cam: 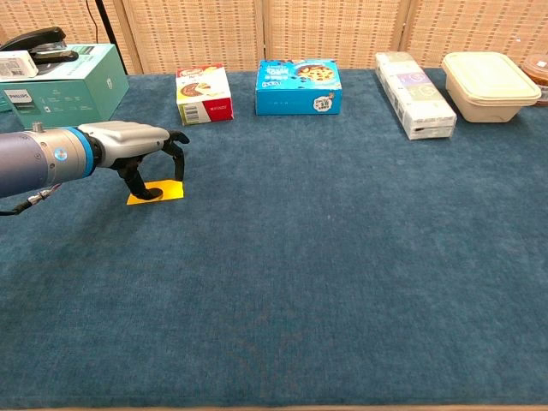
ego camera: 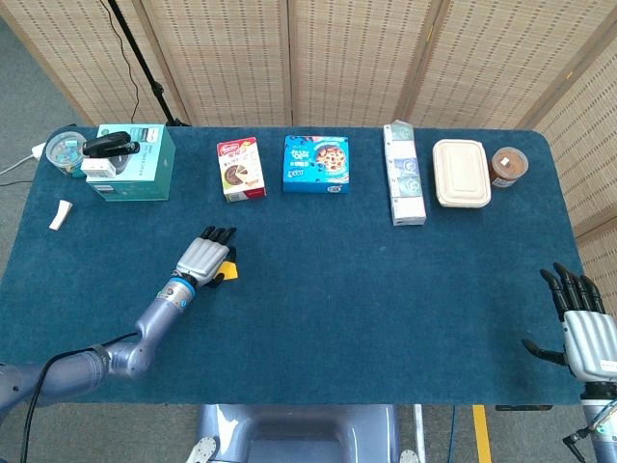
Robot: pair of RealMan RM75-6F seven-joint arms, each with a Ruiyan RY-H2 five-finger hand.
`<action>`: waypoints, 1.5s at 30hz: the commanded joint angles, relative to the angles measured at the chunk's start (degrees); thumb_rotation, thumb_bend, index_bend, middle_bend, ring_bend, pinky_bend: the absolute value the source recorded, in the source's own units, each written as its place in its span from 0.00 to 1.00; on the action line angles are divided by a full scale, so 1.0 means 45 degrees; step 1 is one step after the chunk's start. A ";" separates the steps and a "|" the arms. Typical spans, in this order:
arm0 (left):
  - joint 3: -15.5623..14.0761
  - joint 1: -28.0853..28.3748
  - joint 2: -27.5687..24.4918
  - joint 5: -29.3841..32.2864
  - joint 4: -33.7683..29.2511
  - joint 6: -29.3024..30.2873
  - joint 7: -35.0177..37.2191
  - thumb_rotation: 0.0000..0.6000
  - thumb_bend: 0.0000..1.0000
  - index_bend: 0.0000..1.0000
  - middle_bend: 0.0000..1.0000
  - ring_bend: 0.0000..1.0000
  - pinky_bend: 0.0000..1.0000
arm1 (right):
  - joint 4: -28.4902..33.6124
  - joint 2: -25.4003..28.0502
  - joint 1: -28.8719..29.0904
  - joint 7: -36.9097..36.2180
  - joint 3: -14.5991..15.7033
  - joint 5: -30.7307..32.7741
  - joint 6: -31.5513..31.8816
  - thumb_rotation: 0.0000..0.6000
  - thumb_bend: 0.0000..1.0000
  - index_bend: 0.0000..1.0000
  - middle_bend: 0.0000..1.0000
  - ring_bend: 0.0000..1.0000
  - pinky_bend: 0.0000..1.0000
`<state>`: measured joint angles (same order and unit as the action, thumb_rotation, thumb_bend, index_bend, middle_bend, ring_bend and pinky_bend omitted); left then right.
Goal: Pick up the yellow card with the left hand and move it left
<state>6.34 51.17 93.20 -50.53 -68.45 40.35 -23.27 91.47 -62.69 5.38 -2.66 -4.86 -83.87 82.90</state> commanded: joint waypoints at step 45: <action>0.0157 -0.0133 0.0323 -0.0519 0.0370 0.0419 0.0512 1.00 0.41 0.51 0.00 0.00 0.00 | 0.0088 0.0071 -0.0011 0.0014 0.0045 -0.0021 -0.0006 1.00 0.00 0.00 0.00 0.00 0.00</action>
<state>7.03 50.58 94.64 -52.85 -66.80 42.21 -20.99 91.86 -62.38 5.34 -2.60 -4.67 -83.96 82.86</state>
